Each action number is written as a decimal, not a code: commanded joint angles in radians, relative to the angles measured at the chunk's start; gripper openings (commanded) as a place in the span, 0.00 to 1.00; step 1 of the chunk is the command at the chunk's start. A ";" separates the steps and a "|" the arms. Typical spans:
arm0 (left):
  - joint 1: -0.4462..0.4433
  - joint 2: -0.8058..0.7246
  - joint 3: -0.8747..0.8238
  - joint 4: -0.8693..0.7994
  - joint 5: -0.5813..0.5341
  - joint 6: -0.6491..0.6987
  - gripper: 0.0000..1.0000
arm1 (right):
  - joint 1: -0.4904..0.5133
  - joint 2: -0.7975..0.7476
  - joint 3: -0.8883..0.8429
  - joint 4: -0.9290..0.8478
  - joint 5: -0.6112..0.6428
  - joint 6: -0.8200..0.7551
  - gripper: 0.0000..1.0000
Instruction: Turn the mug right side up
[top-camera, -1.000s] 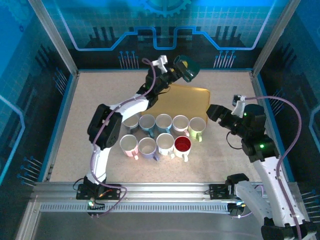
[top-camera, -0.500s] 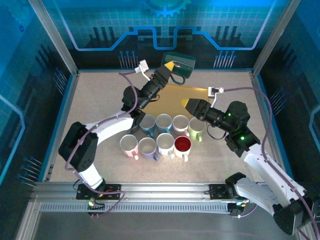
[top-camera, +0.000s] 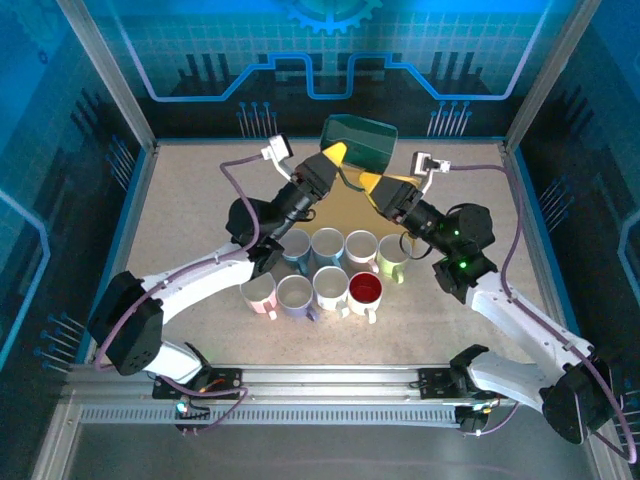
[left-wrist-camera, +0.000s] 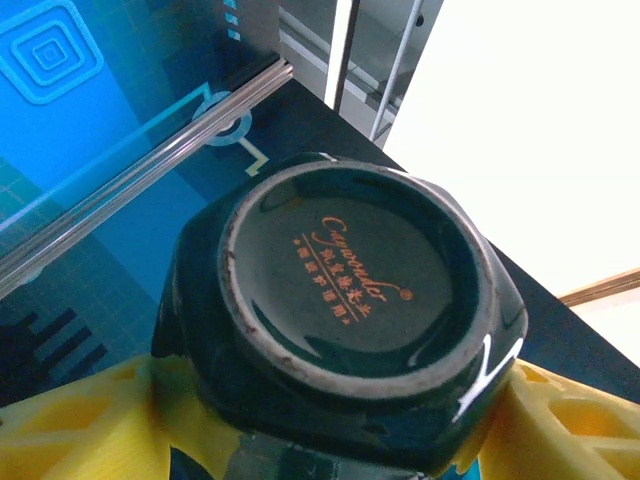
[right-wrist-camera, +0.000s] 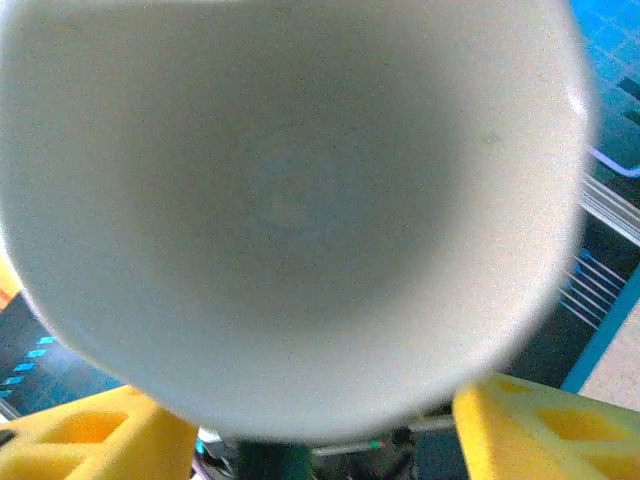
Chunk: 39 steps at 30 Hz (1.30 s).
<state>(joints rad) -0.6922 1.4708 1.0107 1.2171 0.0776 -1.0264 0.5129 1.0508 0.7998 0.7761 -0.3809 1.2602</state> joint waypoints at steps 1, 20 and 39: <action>-0.003 -0.049 0.001 0.114 -0.004 0.030 0.37 | 0.026 -0.002 0.003 0.101 0.017 -0.015 0.61; -0.031 -0.234 -0.238 -0.005 0.006 0.100 0.97 | 0.050 -0.182 -0.043 -0.234 0.089 -0.149 0.00; -0.032 -0.942 -0.032 -1.675 -0.420 0.838 0.99 | 0.366 -0.310 0.326 -1.803 0.655 -0.734 0.00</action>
<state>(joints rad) -0.7193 0.5640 0.9928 -0.2066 -0.1715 -0.3618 0.8242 0.7395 1.0466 -0.8196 0.0849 0.6075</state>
